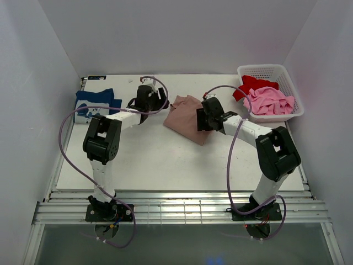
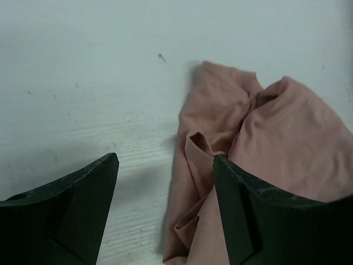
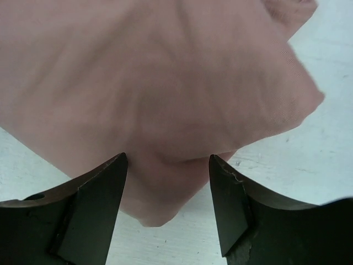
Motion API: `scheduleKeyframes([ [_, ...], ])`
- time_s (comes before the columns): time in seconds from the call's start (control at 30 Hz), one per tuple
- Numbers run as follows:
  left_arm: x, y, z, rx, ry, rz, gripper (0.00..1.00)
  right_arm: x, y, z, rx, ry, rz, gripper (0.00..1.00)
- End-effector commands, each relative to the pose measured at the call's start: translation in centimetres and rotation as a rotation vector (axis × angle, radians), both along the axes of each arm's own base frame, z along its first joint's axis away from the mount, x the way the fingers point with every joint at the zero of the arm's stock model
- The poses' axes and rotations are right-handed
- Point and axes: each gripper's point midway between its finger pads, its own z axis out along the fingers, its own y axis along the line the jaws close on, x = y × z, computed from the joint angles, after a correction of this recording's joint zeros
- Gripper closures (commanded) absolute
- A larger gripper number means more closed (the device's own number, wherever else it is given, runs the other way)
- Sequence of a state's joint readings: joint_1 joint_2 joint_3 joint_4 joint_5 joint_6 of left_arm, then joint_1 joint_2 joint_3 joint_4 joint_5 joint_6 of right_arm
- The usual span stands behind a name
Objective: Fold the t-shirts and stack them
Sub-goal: Fold the tshirt
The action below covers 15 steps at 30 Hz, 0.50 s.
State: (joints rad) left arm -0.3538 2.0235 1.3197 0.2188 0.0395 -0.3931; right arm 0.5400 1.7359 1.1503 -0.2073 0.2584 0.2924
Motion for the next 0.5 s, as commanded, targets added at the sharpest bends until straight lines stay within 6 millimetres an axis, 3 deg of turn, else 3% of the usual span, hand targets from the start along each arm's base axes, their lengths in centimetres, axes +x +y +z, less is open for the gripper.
scheduleKeyframes([
  [0.0,-1.4,-2.3,-0.3,-0.056,0.072,-0.136,0.20,-1.1,0.8,-1.9,0.059,0.062,-0.025,0.33],
  [0.13,-2.2,-3.3,-1.0,-0.130,0.117,-0.230,0.20,-1.8,-0.2,-3.5,0.034,0.085,-0.070,0.33],
  [0.47,-3.3,-3.0,-1.4,-0.183,0.123,-0.270,0.19,-2.2,-1.9,-6.2,-0.005,0.125,-0.103,0.34],
])
